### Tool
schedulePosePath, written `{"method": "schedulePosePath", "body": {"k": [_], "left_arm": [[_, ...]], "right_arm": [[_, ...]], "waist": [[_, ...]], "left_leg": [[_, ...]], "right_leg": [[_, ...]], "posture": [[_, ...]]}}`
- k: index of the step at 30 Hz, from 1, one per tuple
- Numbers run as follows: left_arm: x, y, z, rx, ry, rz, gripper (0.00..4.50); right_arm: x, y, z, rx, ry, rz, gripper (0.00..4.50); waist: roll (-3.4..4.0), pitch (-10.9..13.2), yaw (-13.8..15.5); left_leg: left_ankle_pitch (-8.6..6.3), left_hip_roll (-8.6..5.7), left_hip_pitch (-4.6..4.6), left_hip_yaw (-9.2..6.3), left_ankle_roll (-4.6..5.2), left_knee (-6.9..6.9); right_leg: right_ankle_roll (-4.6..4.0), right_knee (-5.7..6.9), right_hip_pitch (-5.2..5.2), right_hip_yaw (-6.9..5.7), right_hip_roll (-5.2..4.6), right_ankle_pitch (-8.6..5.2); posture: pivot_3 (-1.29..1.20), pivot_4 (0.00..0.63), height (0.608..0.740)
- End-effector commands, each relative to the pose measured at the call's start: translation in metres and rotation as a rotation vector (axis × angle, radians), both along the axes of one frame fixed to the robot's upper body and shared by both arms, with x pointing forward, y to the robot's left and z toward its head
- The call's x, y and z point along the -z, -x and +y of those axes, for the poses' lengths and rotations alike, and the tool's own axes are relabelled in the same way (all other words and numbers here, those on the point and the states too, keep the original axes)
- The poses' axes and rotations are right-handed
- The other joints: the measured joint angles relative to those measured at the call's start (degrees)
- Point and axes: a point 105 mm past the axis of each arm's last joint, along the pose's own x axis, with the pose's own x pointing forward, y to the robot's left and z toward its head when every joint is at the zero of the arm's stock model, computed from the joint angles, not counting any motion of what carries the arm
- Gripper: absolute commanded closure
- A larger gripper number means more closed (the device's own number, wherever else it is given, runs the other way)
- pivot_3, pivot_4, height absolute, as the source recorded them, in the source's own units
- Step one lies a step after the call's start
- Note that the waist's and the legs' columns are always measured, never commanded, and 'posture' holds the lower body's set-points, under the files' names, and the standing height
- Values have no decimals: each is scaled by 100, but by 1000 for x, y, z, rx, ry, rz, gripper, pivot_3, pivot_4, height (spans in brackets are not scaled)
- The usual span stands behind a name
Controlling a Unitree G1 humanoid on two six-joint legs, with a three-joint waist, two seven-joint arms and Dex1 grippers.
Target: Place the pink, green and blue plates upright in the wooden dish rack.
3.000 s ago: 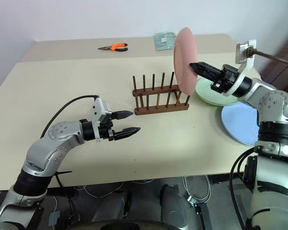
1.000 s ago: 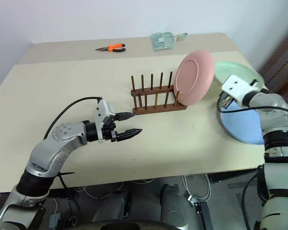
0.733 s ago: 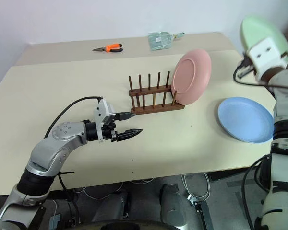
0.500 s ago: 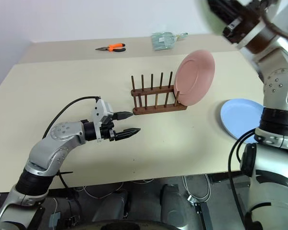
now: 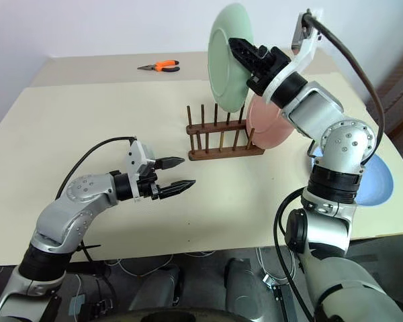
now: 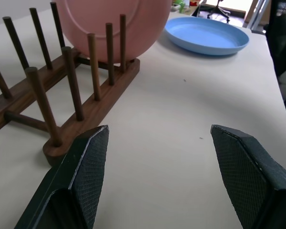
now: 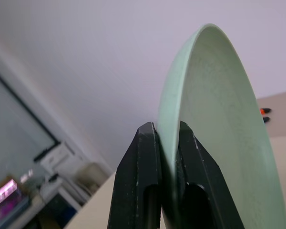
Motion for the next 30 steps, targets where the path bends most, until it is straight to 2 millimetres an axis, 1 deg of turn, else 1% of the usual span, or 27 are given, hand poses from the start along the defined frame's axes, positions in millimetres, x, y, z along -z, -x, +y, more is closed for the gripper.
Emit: {"method": "schedulePosePath", "body": {"k": [1, 12, 16, 17, 18, 19, 20, 21, 23, 24, 25, 26, 28, 30], "left_arm": [[-12, 1, -1, 10, 17, -45, 975], [-12, -1, -1, 20, 7, -47, 975], [-13, -1, 0, 16, 5, -47, 975], [-13, -1, 0, 16, 4, -48, 975], [-13, -1, 0, 15, 3, -47, 975], [-13, -1, 0, 15, 2, -48, 975], [-13, 0, 0, 15, 2, -48, 975], [-13, 0, 0, 15, 2, -48, 975], [-13, 0, 0, 17, 4, -46, 975], [-13, 0, -1, 21, 4, -45, 975], [-13, 1, -1, 24, 3, -44, 975], [-13, 1, -2, 26, 3, -44, 975], [-12, 0, -2, 31, 1, -43, 975], [-12, 0, -4, 39, 1, -42, 975]], "right_arm": [[-2, 4, -4, 37, -20, 5, 4454], [27, -8, -8, 151, -29, 175, 4454], [34, -8, -3, 153, -3, 191, 4454], [34, -7, 0, 151, 40, 162, 4454], [33, -5, 2, 153, 77, 135, 3738], [31, -4, 4, 162, 126, 93, 3459], [27, 0, 7, 169, 204, 20, 3068], [25, 2, 10, 172, 256, -31, 2569], [13, 15, 14, 201, 504, -286, 1683], [8, 21, 11, 211, 601, -402, 1683], [3, 26, 8, 202, 651, -480, 1683], [0, 29, 5, 197, 665, -517, 1683], [-18, 32, -28, 253, 664, -561, 1683], [-36, 34, -70, 328, 605, -538, 1683]], "waist": [[0, 0, -7], [1, 1, -9], [2, 1, -15], [2, 1, -13], [2, 1, -13], [2, 1, -14], [3, 1, -13], [4, 2, -12], [5, 3, -9], [5, 3, 8], [2, 2, 3], [0, 1, -9], [-2, 0, -12], [-5, 4, 21]], "left_leg": [[0, 1, 2, 1, 0, 0], [0, 1, -1, 3, 1, 0], [0, 1, 0, 3, 1, 0], [0, 1, 0, 3, 1, 0], [0, 1, 0, 3, 1, 0], [0, 1, -1, 4, 1, 0], [0, 1, -1, 4, 1, 0], [0, 1, -2, 4, 1, 1], [0, 0, -3, 5, 1, 0], [0, -1, -5, 5, 1, 1], [0, -1, -5, 5, 1, 1], [-1, -1, -3, 5, 2, 1], [-1, 0, 2, 6, 2, 1], [-1, 1, 1, 6, 2, 2]], "right_leg": [[-1, 0, 2, 0, 0, -1], [0, 0, 0, 0, 1, -1], [0, 0, 0, 0, 1, -1], [-1, 0, 0, 0, 1, -1], [-1, -1, 0, 0, 1, -1], [0, -1, 0, 0, 1, -1], [0, -1, 0, 0, 1, -2], [0, -2, 0, 0, 1, -2], [3, -3, -1, -1, 1, -3], [6, -5, -1, -1, 1, -4], [30, -8, 1, -3, 1, -19], [35, -9, 4, -3, 1, -22], [35, -13, 10, -3, 1, -22], [33, -13, 11, -3, 0, -22]], "posture": [[0, 150, 740], [0, 150, 740], [0, 150, 740], [0, 150, 740], [0, 150, 740], [0, 150, 740], [0, 150, 740], [0, 150, 740], [0, 150, 740], [0, 150, 740], [0, 150, 740], [0, 150, 740], [0, 150, 740], [0, 150, 740]]}}
